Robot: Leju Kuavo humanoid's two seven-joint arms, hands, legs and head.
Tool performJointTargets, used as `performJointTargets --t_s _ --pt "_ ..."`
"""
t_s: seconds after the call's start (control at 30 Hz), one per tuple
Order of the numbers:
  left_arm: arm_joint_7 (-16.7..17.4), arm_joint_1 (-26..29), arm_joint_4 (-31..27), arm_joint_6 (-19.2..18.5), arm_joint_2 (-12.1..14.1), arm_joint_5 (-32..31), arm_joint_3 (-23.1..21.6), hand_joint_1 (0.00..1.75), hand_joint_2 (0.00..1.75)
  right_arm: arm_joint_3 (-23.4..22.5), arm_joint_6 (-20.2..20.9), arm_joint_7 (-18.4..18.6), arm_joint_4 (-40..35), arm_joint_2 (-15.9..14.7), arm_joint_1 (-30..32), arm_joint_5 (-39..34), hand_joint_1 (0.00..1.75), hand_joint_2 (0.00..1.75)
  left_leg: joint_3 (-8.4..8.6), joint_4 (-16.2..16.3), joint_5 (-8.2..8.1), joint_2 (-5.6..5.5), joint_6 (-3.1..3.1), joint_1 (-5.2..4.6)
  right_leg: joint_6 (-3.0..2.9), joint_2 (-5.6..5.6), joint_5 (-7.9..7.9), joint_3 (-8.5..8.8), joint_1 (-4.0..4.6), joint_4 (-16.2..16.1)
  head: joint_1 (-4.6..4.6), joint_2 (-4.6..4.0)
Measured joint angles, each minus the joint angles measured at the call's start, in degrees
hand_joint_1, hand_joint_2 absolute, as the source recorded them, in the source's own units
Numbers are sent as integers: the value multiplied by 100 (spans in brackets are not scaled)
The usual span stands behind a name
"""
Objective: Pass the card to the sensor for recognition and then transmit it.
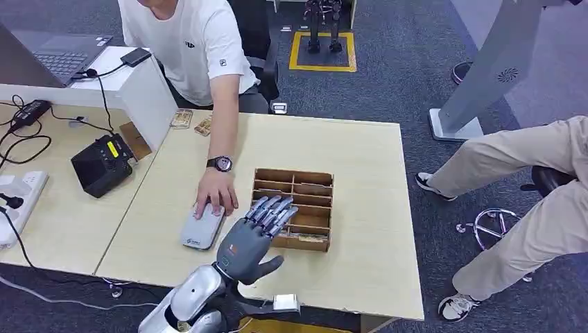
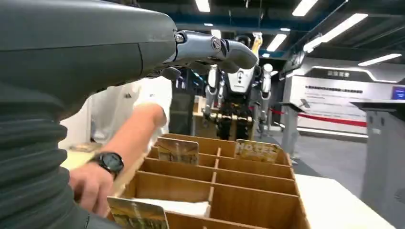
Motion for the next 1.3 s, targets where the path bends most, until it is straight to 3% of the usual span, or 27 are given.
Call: performJointTargets --t_s 0.4,0.57,0.63,0.97,1.03,1.3 --pt "687 -133 302 234 20 -926 -24 0 175 0 0 46 0 0 1 98 0 175 0 0 0 0 0 0 0 0 0 -1 0 0 0 0" --pt "724 -195 464 228 17 -965 -24 0 175 0 0 48 0 0 1 109 0 175 0 0 0 0 0 0 0 0 0 0 0 0 2 0" --pt "746 -204 516 223 17 -963 -24 10 175 0 0 48 2 0 1 144 0 175 0 0 0 0 0 0 0 0 0 0 0 0 0 0" --pt "781 -248 822 215 4 -917 -24 24 175 0 0 11 37 0 -1 212 0 175 -1 0 0 0 0 0 0 0 0 0 0 0 0 0" --pt "798 -261 900 208 -13 -899 -24 40 175 0 0 0 52 -2 -1 284 0 175 -1 0 0 0 0 0 0 0 0 0 0 0 0 0" --pt "868 -279 1115 206 -48 -906 -24 38 175 0 0 -6 90 -2 -1 304 0 175 -1 0 0 0 0 0 0 0 0 0 0 0 0 0"
